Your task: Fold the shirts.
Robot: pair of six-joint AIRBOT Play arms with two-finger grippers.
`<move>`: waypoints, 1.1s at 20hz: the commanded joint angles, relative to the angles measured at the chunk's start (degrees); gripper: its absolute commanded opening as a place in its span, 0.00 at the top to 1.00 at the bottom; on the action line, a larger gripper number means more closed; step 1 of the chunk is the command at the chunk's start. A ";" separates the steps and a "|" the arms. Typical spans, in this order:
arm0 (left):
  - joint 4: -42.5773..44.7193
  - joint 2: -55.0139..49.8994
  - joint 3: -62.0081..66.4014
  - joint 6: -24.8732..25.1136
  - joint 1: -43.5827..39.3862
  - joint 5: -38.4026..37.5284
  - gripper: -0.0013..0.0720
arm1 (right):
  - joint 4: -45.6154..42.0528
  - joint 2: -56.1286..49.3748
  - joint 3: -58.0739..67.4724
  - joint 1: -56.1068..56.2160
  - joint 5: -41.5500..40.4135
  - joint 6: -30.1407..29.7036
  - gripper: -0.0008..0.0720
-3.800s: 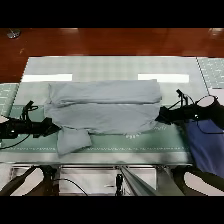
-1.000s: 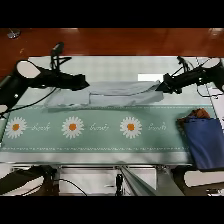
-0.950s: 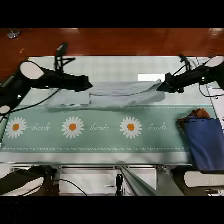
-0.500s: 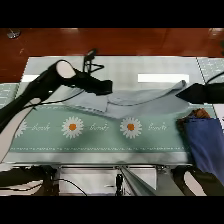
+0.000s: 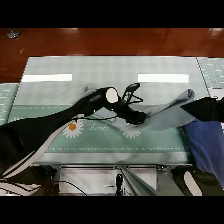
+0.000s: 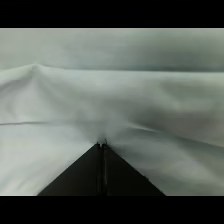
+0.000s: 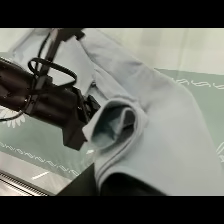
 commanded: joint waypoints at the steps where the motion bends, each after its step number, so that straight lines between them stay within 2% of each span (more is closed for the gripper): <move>1: -3.76 -0.87 1.64 3.10 1.14 -2.93 0.94 | 0.07 -0.02 -0.04 0.04 0.59 1.22 0.96; 4: -3.69 3.41 2.05 3.10 9.77 -4.31 0.94 | 1.68 -2.73 -0.04 0.07 2.56 1.05 0.96; 7: -0.28 12.22 1.64 3.10 21.59 -7.50 0.94 | 8.61 -7.41 0.09 0.74 1.81 -0.87 0.96; 10: 4.31 24.15 -1.25 3.17 33.16 -10.25 0.94 | 9.16 -15.56 3.78 10.99 -4.87 -0.46 0.96; 12: 5.07 33.11 -4.85 5.14 38.42 -10.73 0.94 | 8.68 -24.17 9.25 20.26 -10.38 -0.15 0.96; 15: 6.47 47.76 -12.61 6.21 42.47 -10.71 0.94 | 7.63 -40.63 20.76 29.90 -14.27 0.94 0.96; 18: 7.48 60.08 -21.27 6.19 42.80 -10.71 0.94 | 7.78 -56.24 32.57 34.73 -15.43 1.73 0.96; 22: 7.43 69.02 -30.36 6.08 42.80 -10.71 0.94 | 8.31 -68.78 42.14 36.30 -17.09 3.74 0.96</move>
